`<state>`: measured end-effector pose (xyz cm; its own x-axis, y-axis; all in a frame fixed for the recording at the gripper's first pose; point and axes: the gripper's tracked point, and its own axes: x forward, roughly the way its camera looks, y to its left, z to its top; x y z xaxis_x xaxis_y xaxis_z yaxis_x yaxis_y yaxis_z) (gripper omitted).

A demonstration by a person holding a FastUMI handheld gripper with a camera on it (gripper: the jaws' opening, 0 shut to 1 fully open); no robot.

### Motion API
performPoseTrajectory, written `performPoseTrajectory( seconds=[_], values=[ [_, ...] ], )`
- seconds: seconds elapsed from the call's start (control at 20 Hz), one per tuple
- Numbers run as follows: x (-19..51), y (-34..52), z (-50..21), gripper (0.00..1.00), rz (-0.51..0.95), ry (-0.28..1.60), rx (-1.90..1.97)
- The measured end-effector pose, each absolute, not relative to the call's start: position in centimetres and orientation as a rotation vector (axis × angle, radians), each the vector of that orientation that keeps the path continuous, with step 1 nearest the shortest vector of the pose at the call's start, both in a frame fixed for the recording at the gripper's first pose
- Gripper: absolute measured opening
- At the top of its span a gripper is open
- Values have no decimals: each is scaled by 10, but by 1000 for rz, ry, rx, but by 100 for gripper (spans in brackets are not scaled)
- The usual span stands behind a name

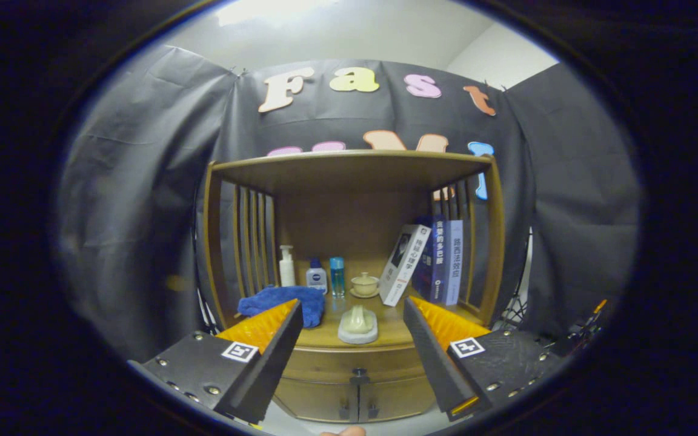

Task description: Pull open the drawer, take out the items inside it, and place them on the countertop above the cabinet.

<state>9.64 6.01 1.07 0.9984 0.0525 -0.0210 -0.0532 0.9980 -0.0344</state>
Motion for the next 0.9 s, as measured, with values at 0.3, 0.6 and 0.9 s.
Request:
performPoseTrajectory(
  seconds=[0.3,0.6,0.9],
  values=[
    [83,49,16,99,38,7,-30],
    [82,44,18,99,46,-7,-40],
    [82,42,16,99,53,-7,-38]
  ],
)
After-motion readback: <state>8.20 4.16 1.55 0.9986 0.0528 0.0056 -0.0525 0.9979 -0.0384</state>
